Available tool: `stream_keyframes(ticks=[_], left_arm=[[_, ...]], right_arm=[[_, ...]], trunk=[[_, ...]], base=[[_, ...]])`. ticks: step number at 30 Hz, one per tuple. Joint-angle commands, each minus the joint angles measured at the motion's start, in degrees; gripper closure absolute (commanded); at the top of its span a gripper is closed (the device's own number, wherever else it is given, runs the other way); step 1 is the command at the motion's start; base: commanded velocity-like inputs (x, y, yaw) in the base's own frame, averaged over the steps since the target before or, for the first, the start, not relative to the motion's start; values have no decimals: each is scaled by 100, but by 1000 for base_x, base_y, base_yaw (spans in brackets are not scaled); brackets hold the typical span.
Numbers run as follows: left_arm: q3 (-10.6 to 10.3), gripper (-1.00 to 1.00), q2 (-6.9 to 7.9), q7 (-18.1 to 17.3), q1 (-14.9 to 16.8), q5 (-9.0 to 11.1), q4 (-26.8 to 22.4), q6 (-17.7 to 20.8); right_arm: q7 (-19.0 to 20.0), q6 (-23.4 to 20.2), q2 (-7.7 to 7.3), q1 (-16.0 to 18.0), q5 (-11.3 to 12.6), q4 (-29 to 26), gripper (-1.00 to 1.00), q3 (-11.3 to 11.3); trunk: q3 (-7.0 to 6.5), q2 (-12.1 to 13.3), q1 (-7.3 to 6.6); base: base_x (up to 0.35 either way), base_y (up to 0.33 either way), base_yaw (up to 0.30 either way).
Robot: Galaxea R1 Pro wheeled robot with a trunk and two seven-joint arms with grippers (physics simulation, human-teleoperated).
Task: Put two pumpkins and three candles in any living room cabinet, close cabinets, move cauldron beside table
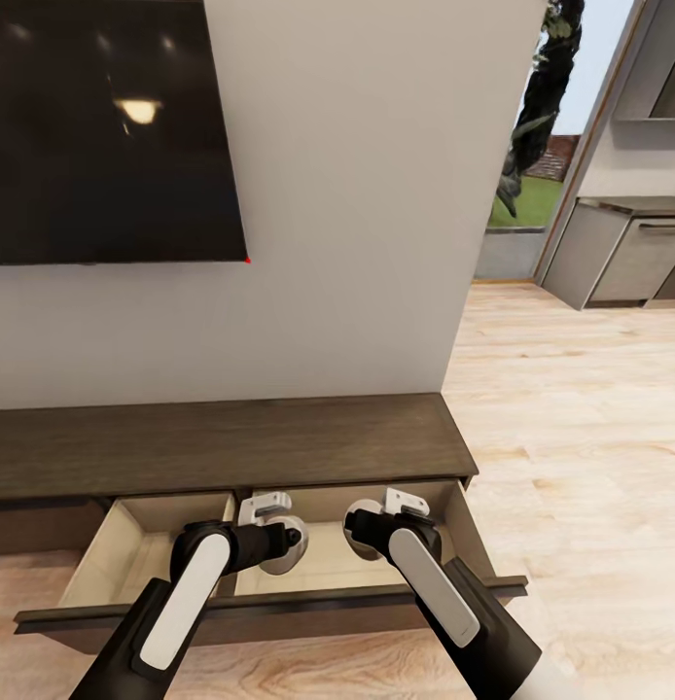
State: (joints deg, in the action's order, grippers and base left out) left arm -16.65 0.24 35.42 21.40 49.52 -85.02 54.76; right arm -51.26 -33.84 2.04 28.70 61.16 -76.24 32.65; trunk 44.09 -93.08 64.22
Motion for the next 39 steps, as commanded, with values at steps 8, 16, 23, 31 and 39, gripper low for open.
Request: stream_keyframes(ticks=[8,16,23,31,39], left_arm=[[4,100,3,53,5,66,-6,16],[4,100,4,53,5,65,-6,17],[-2,100,6,53,5,68,-6,17],[0,100,5,53,5,74,-6,17],[3,100,5,53,5,61,-6,17]], right_arm=[[-51,-17,0,4,36,-5,100,4],[23,-17,-1,4,36,6,100,4],[36,-17,1,6,36,5,100,4],[37,-17,7,5,36,4,100,4],[37,-17,7,5,34,10,100,4]], trunk=[[5,-3,0],[5,-3,0],[5,-3,0],[5,-3,0],[23,-43,22]], base=[[0,3,-69],[10,62,-102],[51,43,-4],[98,5,0],[11,0,0]])
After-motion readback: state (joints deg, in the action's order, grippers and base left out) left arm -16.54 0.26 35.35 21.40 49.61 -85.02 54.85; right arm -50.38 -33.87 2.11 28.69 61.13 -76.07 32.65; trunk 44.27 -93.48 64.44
